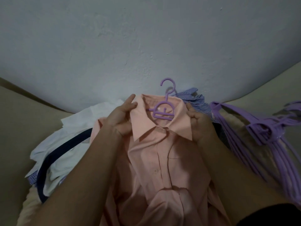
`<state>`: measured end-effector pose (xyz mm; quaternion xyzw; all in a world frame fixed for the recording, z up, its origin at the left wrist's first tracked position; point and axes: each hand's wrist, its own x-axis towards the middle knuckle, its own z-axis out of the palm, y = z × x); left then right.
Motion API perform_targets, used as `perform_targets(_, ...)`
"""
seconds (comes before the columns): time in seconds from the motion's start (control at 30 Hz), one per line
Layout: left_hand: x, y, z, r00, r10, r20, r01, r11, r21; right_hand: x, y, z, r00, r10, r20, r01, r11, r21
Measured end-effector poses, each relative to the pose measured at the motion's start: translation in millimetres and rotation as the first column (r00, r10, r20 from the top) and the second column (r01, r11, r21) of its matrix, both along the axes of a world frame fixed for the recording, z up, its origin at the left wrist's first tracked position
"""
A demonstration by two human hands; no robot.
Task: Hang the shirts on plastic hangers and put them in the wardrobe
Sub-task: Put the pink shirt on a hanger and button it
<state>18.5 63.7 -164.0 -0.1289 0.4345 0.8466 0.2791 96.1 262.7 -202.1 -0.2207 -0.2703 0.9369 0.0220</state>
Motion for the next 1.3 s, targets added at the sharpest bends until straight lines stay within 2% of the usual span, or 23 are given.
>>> perform_targets(0.1, 9.0, 3.3, -11.5, 0.999, 0.041, -0.016, -0.040, 0.998, 0.048, 3.5, -6.0, -13.5, 0.999, -0.049, 0.000, 0.049, 0.998, 0.045)
perform_targets(0.23, 14.1, 0.0, -20.8, 0.999, 0.030, 0.014, -0.030, 0.999, 0.036, 15.8, -12.9, -23.7, 1.000, -0.020, 0.021, 0.021, 0.999, -0.036)
perform_targets(0.3, 16.2, -3.0, -22.1, 0.999, 0.025, 0.021, -0.024, 0.996, -0.083, 21.8, -11.8, -28.8, 0.999, -0.002, 0.052, 0.004, 0.999, -0.049)
perform_targets(0.33, 15.9, -4.7, -23.3, 0.999, 0.028, -0.017, -0.031, 0.979, -0.203, 24.5, -11.2, -30.3, 0.998, -0.001, 0.070, 0.004, 0.999, -0.052)
perform_targets(0.37, 15.6, -5.6, -23.2, 0.995, 0.026, -0.095, -0.057, 0.936, -0.348, 26.2, -10.9, -30.6, 0.997, -0.010, 0.081, 0.015, 0.998, -0.053)
perform_targets(0.43, 12.8, -5.0, -22.2, 0.931, -0.058, -0.359, -0.202, 0.740, -0.642, 26.4, -10.3, -30.0, 0.995, -0.045, 0.088, 0.051, 0.997, -0.066)
perform_targets(0.5, 10.4, 2.8, -19.6, 0.748, -0.313, -0.586, -0.403, 0.487, -0.775, 24.1, -10.1, -26.9, 0.994, -0.062, 0.087, 0.069, 0.994, -0.081)
perform_targets(0.53, 9.0, 8.9, -20.0, 0.657, -0.440, -0.612, -0.482, 0.379, -0.790, 22.3, -9.6, -25.0, 0.995, -0.056, 0.083, 0.062, 0.995, -0.081)
perform_targets(0.6, 5.5, 22.6, -21.0, 0.524, -0.591, -0.614, -0.595, 0.262, -0.760, 18.1, -8.0, -23.6, 0.996, -0.037, 0.079, 0.042, 0.997, -0.062)
perform_targets(0.67, -1.8, 36.0, -25.5, 0.383, -0.705, -0.597, -0.679, 0.223, -0.699, 13.1, -5.7, -24.7, 0.997, -0.043, 0.060, 0.046, 0.998, -0.046)
perform_targets(0.7, -5.3, 41.5, -27.4, 0.345, -0.756, -0.556, -0.683, 0.204, -0.701, 9.7, -3.9, -26.6, 0.997, -0.057, 0.049, 0.059, 0.997, -0.042)
perform_targets(0.83, -19.2, 55.4, -35.1, 0.348, -0.873, -0.342, -0.655, 0.034, -0.755, -1.2, 0.7, -31.9, 0.998, -0.064, 0.019, 0.065, 0.998, -0.024)
perform_targets(1.0, -25.8, 57.4, -42.3, 0.353, -0.898, -0.264, -0.610, -0.007, -0.792, -9.3, 0.3, -39.0, 0.998, -0.067, 0.021, 0.067, 0.998, 0.007)
perform_targets(1.07, -26.5, 55.4, -45.3, 0.337, -0.900, -0.276, -0.622, 0.008, -0.783, -9.1, -0.4, -40.0, 0.997, -0.072, 0.041, 0.072, 0.997, 0.008)
perform_targets(1.2, -25.7, 45.1, -46.5, 0.226, -0.925, -0.304, -0.649, 0.090, -0.755, -3.6, 0.8, -36.7, 0.997, -0.067, 0.032, 0.067, 0.998, -0.002)
perform_targets(1.3, -17.5, 33.8, -42.0, 0.190, -0.900, -0.394, -0.641, 0.191, -0.744, 4.3, -1.5, -22.8, 1.000, -0.028, -0.006, 0.028, 1.000, -0.012)
